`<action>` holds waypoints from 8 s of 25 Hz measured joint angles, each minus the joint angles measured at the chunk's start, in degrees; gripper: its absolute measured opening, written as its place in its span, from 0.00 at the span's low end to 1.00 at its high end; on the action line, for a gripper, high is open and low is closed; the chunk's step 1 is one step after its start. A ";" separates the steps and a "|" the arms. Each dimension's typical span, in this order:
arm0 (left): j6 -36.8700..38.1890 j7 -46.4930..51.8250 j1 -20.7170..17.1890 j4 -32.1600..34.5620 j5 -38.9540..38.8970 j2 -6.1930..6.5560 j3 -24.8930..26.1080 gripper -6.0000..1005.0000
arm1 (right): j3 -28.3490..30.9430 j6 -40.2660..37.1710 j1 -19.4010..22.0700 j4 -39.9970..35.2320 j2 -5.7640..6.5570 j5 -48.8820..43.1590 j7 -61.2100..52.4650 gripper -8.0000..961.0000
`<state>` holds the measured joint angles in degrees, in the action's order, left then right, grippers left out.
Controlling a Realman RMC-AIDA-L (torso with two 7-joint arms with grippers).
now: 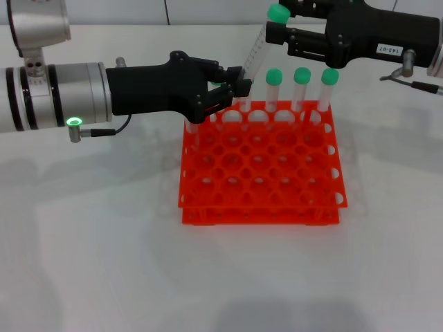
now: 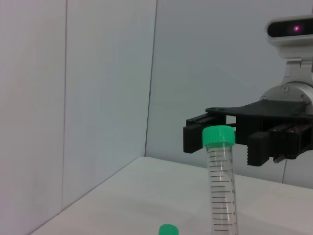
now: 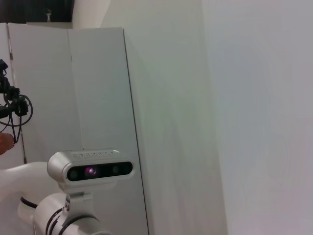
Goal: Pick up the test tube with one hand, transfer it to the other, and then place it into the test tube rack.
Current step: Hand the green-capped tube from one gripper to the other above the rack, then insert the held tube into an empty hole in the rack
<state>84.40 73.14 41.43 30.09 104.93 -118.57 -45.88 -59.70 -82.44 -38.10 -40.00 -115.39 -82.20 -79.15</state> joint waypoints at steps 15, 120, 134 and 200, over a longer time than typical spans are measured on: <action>0.12 0.02 0.16 -0.04 0.01 -0.05 0.00 0.19 | 0.01 0.14 -0.66 0.00 -0.01 0.03 -0.38 0.42; 10.42 20.36 -26.43 31.60 8.51 4.64 4.97 0.88 | -30.62 22.45 1.61 1.18 -0.81 29.07 11.48 0.28; 12.90 18.11 -22.65 29.34 12.09 4.22 4.57 0.88 | -33.88 24.89 0.29 4.49 -0.80 32.95 15.13 0.28; 13.56 17.74 -22.01 28.88 12.23 3.06 4.57 0.88 | -62.48 32.11 -2.91 11.76 -0.80 73.55 36.70 0.28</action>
<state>97.96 90.88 19.42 58.97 117.16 -115.51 -41.31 -122.18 -50.33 -41.01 -28.25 -116.19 -8.65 -42.45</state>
